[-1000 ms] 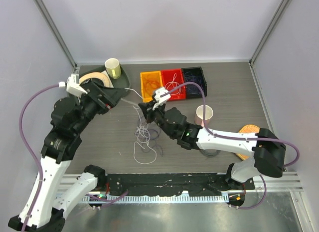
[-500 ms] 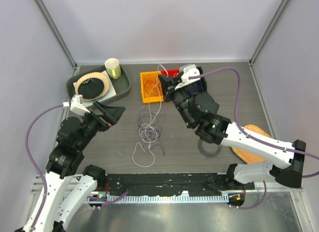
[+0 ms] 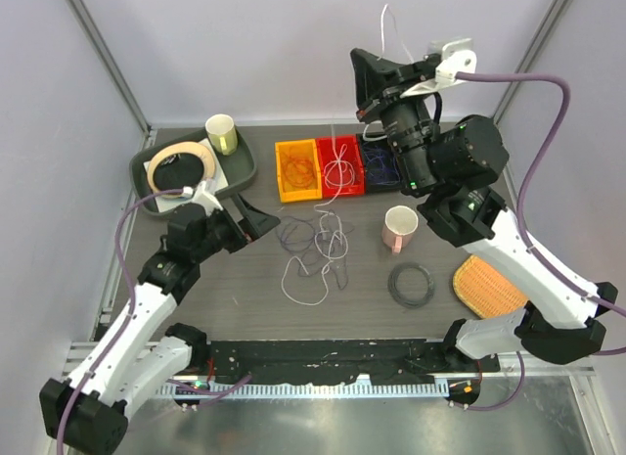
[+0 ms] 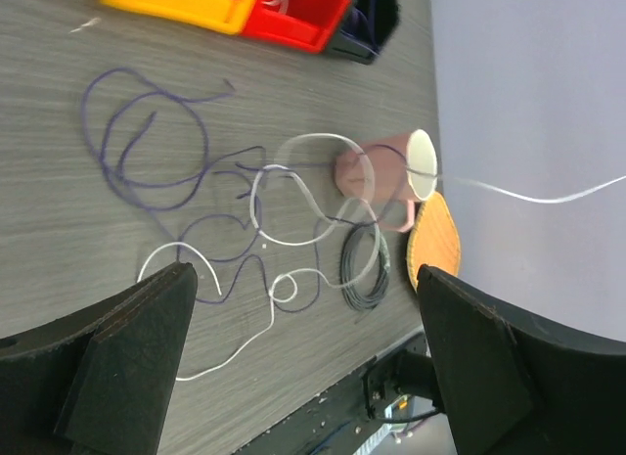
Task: Untangle the cables
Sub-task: Untie the cable.
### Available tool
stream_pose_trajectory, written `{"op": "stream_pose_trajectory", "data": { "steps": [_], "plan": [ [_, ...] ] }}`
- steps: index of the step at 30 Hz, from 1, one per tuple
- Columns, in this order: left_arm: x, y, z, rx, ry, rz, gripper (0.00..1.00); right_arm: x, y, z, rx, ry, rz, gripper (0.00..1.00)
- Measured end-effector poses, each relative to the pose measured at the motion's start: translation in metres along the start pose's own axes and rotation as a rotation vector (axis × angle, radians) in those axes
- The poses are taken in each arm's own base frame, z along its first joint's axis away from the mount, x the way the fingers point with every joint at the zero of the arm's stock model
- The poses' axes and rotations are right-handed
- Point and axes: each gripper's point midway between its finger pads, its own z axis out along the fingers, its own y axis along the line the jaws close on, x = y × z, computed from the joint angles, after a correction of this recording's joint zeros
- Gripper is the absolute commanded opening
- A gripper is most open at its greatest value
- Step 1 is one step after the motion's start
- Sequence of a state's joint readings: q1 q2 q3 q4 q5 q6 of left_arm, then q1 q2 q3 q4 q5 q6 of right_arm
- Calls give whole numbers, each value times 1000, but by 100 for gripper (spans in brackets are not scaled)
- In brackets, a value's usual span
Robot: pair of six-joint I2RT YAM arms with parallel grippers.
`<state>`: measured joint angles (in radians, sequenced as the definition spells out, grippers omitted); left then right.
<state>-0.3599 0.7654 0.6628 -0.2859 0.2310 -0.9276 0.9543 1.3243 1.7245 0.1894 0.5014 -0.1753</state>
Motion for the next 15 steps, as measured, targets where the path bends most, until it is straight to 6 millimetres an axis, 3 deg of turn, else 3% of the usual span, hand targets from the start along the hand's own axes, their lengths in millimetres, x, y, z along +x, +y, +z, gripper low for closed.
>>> {"op": "stream_pose_trajectory", "data": {
  "steps": [3, 7, 11, 15],
  "plan": [
    [8, -14, 15, 77, 58, 41, 100, -22, 7, 3, -41, -39, 27, 1],
    [33, -33, 32, 156, 154, 124, 100, -39, 13, 7, -71, -73, 45, 1],
    [51, -53, 48, 190, 217, 200, 100, -38, 19, 9, -94, -74, 45, 1],
    [50, -63, 57, 203, 211, 237, 100, -26, 21, 15, -87, -54, 29, 1]
  ]
}}
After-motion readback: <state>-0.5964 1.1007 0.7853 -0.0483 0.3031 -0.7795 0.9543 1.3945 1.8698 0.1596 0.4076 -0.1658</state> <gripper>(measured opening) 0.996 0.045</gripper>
